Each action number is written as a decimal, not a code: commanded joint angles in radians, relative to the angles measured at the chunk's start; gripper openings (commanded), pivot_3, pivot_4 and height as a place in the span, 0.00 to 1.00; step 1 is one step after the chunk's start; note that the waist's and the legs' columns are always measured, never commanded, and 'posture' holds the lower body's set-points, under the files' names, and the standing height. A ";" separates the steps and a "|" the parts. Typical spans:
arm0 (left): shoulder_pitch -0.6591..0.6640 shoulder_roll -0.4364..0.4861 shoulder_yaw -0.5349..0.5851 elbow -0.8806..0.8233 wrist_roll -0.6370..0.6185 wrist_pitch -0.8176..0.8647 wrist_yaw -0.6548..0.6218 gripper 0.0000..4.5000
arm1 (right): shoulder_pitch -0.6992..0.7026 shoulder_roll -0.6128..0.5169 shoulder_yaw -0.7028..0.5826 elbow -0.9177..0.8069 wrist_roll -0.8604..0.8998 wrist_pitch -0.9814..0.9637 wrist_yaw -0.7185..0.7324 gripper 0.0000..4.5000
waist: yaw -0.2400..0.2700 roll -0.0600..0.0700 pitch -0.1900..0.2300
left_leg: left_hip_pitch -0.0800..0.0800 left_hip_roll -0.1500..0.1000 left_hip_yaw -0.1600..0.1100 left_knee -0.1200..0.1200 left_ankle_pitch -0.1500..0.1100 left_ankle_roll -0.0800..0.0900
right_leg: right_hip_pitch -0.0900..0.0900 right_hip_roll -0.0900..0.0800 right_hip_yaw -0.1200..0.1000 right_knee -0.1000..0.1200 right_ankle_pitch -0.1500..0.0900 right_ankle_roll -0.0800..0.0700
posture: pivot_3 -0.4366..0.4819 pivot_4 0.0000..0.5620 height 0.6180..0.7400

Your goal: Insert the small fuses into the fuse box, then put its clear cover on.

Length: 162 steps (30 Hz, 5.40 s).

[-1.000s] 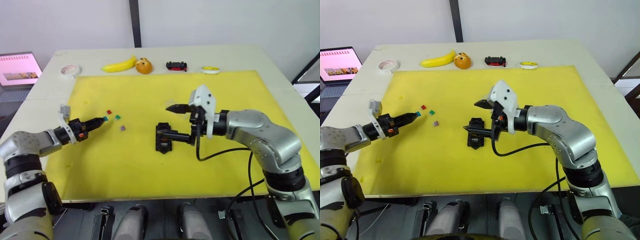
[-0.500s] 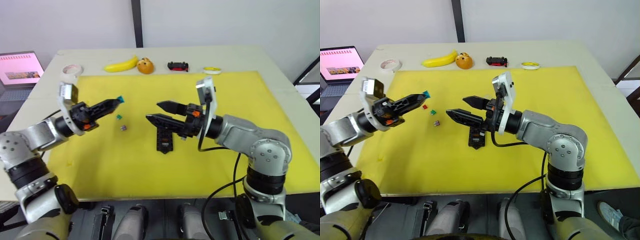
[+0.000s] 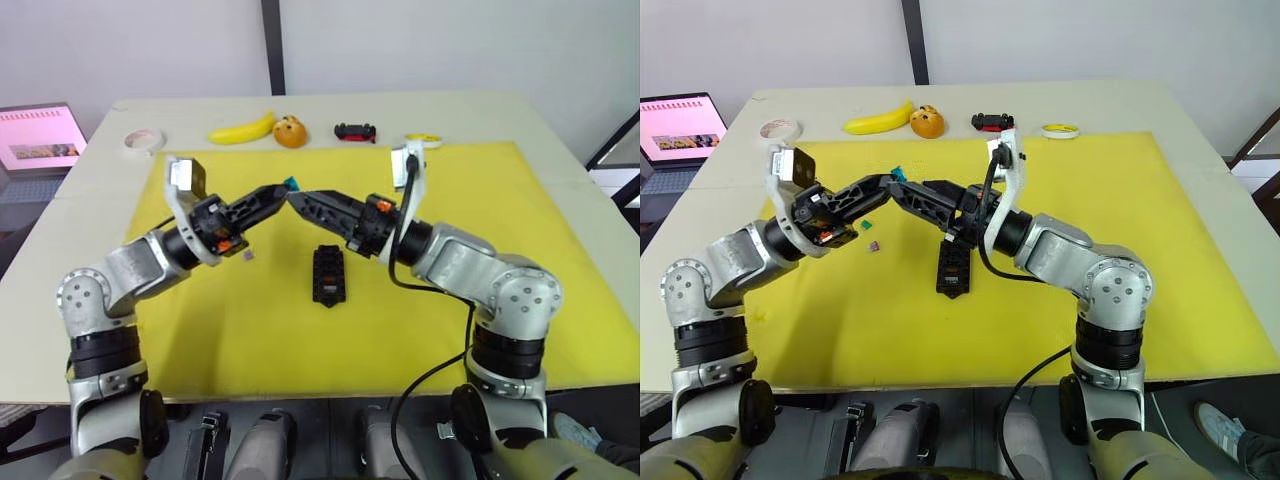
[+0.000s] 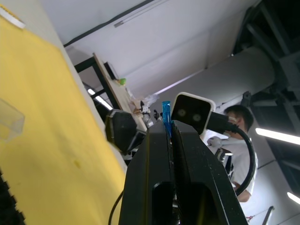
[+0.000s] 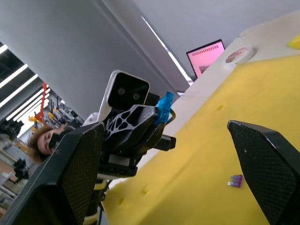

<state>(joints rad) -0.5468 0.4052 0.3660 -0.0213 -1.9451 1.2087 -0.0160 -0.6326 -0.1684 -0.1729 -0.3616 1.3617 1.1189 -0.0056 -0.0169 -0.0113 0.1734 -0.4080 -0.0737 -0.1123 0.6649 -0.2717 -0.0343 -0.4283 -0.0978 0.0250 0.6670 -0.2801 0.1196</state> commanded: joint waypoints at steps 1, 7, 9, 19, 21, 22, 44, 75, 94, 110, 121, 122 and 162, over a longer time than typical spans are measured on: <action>0.003 0.017 -0.018 -0.036 -0.027 -0.035 -0.021 0.01 | -0.019 -0.006 -0.009 -0.007 0.080 -0.040 -0.035 0.94 | -0.001 0.000 0.000 | 0.000 0.000 0.000 0.000 0.000 0.000 | 0.000 0.000 0.000 0.000 0.000 0.000 | 0.48 0.27 1.00; 0.009 0.039 -0.041 -0.034 -0.027 -0.048 -0.048 0.00 | -0.028 -0.029 0.011 0.007 0.135 -0.069 -0.069 0.71 | -0.001 0.000 0.000 | 0.000 0.000 0.000 0.000 0.000 0.000 | 0.000 0.001 0.000 0.000 0.000 0.000 | 0.48 0.27 1.00; 0.011 0.042 -0.046 -0.035 -0.027 -0.053 -0.053 0.00 | -0.029 -0.040 0.020 0.009 0.141 -0.076 -0.073 0.71 | -0.001 0.000 0.000 | 0.000 0.000 0.000 0.000 0.000 0.000 | 0.000 0.001 0.000 0.000 0.000 0.000 | 0.48 0.27 1.00; 0.028 0.044 -0.063 -0.070 -0.027 -0.077 -0.063 0.00 | -0.033 -0.081 0.060 0.017 0.152 -0.097 -0.071 0.71 | -0.001 0.000 0.000 | 0.000 0.000 0.000 0.000 0.000 0.000 | 0.000 0.001 0.000 0.000 0.000 0.000 | 0.48 0.27 1.00; 0.031 0.044 -0.068 -0.073 -0.027 -0.081 -0.064 0.00 | -0.034 -0.083 0.064 0.020 0.152 -0.105 -0.072 0.71 | -0.001 0.000 0.000 | 0.000 0.000 0.000 0.000 0.000 0.000 | 0.000 0.001 0.000 0.000 0.000 0.000 | 0.48 0.27 1.00; 0.032 0.044 -0.069 -0.073 -0.027 -0.083 -0.063 0.00 | -0.034 -0.084 0.066 0.020 0.154 -0.108 -0.072 0.71 | -0.001 0.000 0.000 | 0.000 0.000 0.000 0.000 0.000 0.000 | 0.000 0.001 0.000 0.000 0.000 0.000 | 0.48 0.27 1.00; 0.028 0.041 -0.093 -0.081 -0.027 -0.104 -0.055 0.00 | -0.026 -0.132 0.083 0.010 0.227 -0.146 -0.089 0.02 | 0.000 0.000 0.000 | 0.000 0.000 0.000 0.000 0.000 0.000 | 0.001 0.001 0.000 -0.001 0.000 0.000 | 0.48 0.27 1.00; 0.324 0.703 -0.086 -0.474 0.848 -0.295 -0.930 0.99 | -0.120 -0.544 0.182 -0.042 0.056 -0.001 0.311 0.00 | 0.000 0.003 0.002 | 0.000 0.002 0.003 -0.003 -0.004 0.008 | 0.001 0.002 0.000 -0.005 0.000 -0.001 | 0.48 0.27 1.00; 0.097 0.490 -0.568 -0.313 1.534 -0.842 -1.103 0.99 | -0.209 -0.612 0.615 0.013 -0.834 -0.320 0.862 0.00 | 0.004 0.003 0.003 | -0.001 0.002 0.003 -0.003 -0.005 0.010 | 0.002 0.001 -0.001 -0.010 0.000 0.000 | 0.48 0.27 1.00; 0.020 0.345 -0.593 -0.135 1.613 -0.923 -1.204 0.99 | -0.220 -0.539 0.653 0.133 -1.075 -0.435 1.027 0.00 | 0.003 0.003 0.003 | -0.001 0.001 0.002 -0.002 -0.005 0.009 | 0.002 0.001 -0.001 -0.008 0.000 0.000 | 0.48 0.27 1.00; 0.020 0.311 -0.586 -0.135 1.641 -0.912 -1.201 0.99 | -0.207 -0.506 0.640 0.160 -1.145 -0.457 1.067 0.00 | 0.003 0.003 0.003 | -0.001 0.001 0.002 -0.002 -0.005 0.008 | 0.001 0.001 -0.002 -0.006 0.000 0.000 | 0.48 0.27 1.00; 0.019 0.309 -0.586 -0.135 1.641 -0.910 -1.201 0.99 | -0.207 -0.505 0.640 0.163 -1.150 -0.458 1.069 0.00 | 0.002 0.003 0.003 | -0.001 0.001 0.002 -0.002 -0.005 0.008 | 0.001 0.001 -0.002 -0.006 0.000 0.000 | 0.48 0.27 1.00; 0.003 0.280 -0.582 -0.128 1.656 -0.902 -1.182 0.99 | -0.192 -0.486 0.642 0.180 -1.225 -0.472 1.116 0.00 | 0.002 0.003 0.003 | -0.001 0.001 0.002 -0.001 -0.002 0.004 | 0.001 0.001 -0.002 -0.005 0.000 0.000 | 0.48 0.27 1.00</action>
<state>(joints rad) -0.5208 0.6859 -0.2322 -0.1378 -0.2915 0.3157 -1.1978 -0.8240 -0.6561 0.4905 -0.1699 0.1409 0.6646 1.1043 -0.0146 -0.0086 0.1768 -0.4088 -0.0726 -0.1103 0.6637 -0.2737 -0.0307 -0.4274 -0.0970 0.0234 0.6626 -0.2800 0.1198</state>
